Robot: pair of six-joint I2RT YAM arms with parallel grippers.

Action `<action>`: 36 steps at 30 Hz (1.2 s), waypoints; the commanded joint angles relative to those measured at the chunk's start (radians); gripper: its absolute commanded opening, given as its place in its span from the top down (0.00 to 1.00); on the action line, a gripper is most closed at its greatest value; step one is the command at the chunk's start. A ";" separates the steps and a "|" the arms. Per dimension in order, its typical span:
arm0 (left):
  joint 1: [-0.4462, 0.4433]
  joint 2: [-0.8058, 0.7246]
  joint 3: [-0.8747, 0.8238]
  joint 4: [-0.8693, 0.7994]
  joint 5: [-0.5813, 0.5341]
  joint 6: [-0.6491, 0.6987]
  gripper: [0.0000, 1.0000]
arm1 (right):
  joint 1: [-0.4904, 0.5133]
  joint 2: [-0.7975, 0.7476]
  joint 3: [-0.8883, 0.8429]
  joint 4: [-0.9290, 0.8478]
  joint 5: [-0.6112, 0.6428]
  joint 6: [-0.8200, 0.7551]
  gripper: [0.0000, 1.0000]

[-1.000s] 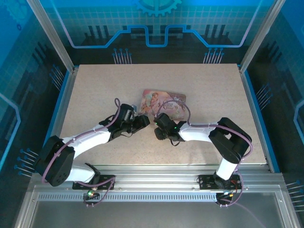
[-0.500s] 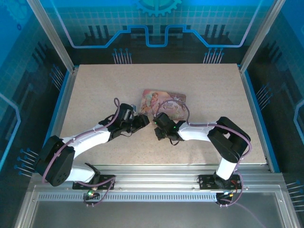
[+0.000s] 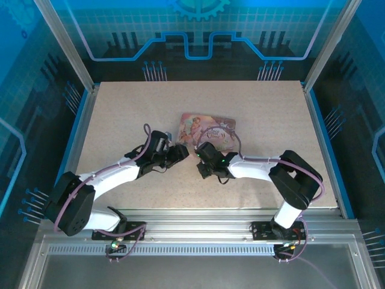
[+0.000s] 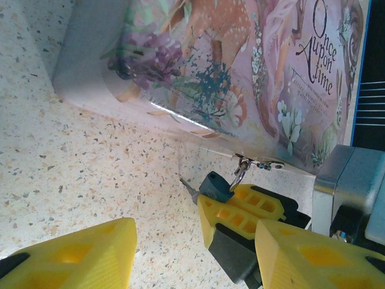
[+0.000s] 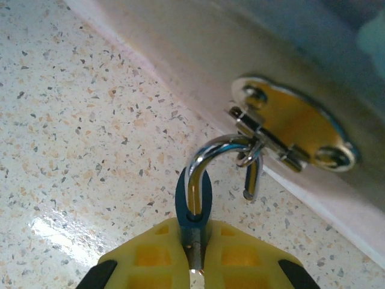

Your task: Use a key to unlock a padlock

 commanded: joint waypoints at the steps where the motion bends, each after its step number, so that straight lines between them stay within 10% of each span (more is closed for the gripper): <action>1: 0.007 -0.011 -0.022 0.009 0.022 0.001 0.44 | 0.006 -0.022 0.000 -0.008 -0.005 -0.024 0.99; 4: 0.008 -0.015 -0.026 0.009 0.022 0.001 0.44 | -0.004 -0.043 -0.030 -0.002 -0.017 -0.013 0.78; 15: 0.008 -0.003 -0.030 0.022 0.030 -0.007 0.44 | -0.018 -0.030 -0.031 0.017 -0.041 0.014 0.69; 29: 0.007 -0.007 -0.035 0.025 0.031 -0.015 0.44 | -0.032 0.029 -0.028 0.052 -0.022 0.022 0.69; 36: 0.007 -0.005 -0.038 0.026 0.033 -0.020 0.44 | -0.034 0.053 -0.012 0.050 -0.018 0.001 0.84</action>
